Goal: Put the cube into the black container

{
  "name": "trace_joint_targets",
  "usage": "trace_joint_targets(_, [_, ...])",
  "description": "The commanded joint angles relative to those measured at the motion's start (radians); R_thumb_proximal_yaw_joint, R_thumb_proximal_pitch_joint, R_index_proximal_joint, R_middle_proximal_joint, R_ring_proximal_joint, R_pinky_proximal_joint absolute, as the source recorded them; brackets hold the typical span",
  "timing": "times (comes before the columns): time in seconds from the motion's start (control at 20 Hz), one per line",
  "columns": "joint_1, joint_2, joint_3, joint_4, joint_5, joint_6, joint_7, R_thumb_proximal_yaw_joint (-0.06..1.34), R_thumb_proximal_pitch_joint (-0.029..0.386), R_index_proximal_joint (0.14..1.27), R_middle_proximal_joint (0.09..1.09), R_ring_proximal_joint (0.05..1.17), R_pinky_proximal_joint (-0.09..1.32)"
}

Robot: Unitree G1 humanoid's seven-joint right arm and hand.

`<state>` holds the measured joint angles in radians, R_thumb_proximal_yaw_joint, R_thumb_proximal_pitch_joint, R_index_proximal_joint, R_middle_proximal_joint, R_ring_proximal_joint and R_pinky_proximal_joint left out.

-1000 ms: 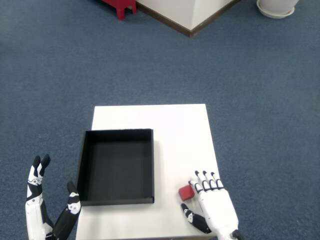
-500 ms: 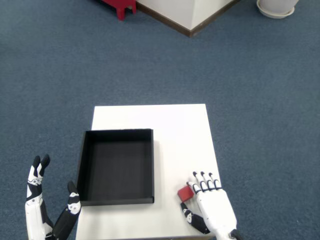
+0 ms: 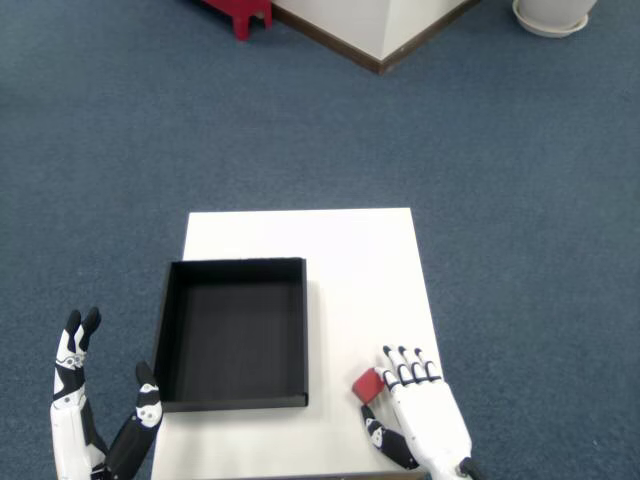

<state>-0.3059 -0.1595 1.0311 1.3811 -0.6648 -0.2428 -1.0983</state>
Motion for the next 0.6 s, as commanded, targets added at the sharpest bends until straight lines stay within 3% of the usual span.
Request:
trace_joint_targets(0.05, [-0.032,-0.009,-0.001,-0.001,0.023,0.005,0.012,0.74,0.05,0.43,0.1,0.07,-0.07])
trace_joint_targets(0.2, [-0.032,-0.009,-0.001,0.0,0.027,0.006,0.016,0.75,0.063,0.53,0.11,0.07,-0.07])
trace_joint_targets(0.3, [-0.031,-0.009,-0.002,0.006,0.032,0.002,0.017,0.76,0.075,0.71,0.12,0.07,-0.07])
trace_joint_targets(0.4, [-0.025,-0.01,-0.007,0.01,0.037,-0.021,0.007,0.78,0.083,0.78,0.13,0.08,-0.07])
trace_joint_targets(0.5, [-0.019,-0.01,-0.016,0.012,0.044,-0.052,-0.015,0.99,0.115,1.02,0.19,0.09,-0.07])
trace_joint_targets(0.6, [-0.017,-0.009,-0.016,0.004,0.043,-0.077,-0.056,1.21,0.146,1.12,0.22,0.11,-0.06])
